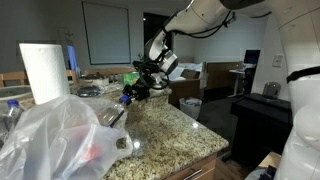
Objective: Pick up the bottles from the counter and put them in the plastic bag
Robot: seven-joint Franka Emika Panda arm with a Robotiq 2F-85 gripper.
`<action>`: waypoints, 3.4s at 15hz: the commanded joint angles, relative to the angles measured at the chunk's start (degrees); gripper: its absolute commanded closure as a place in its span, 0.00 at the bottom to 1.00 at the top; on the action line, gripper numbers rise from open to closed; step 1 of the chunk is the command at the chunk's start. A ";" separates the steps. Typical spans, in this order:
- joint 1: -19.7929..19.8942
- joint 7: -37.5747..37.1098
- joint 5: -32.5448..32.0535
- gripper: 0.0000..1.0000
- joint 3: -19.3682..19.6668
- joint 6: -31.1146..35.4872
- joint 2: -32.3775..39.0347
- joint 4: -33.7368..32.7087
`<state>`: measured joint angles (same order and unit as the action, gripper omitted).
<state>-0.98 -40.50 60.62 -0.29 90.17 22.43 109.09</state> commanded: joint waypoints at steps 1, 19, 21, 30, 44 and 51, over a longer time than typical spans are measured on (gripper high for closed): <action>-0.34 0.73 5.88 0.90 -1.05 -2.82 2.99 -2.81; -8.50 0.28 11.18 0.90 -5.07 -8.20 11.00 -7.64; -8.63 0.36 10.14 0.90 -4.85 -8.48 10.75 -7.90; -8.56 0.10 -2.29 0.90 -1.59 -8.49 9.99 -7.68; -9.23 0.33 1.56 0.90 -5.12 -14.93 11.45 -8.22; -9.63 0.05 0.97 0.22 -4.68 -14.95 11.41 -8.52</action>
<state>-10.30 -40.50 61.13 -5.55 76.60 33.66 101.19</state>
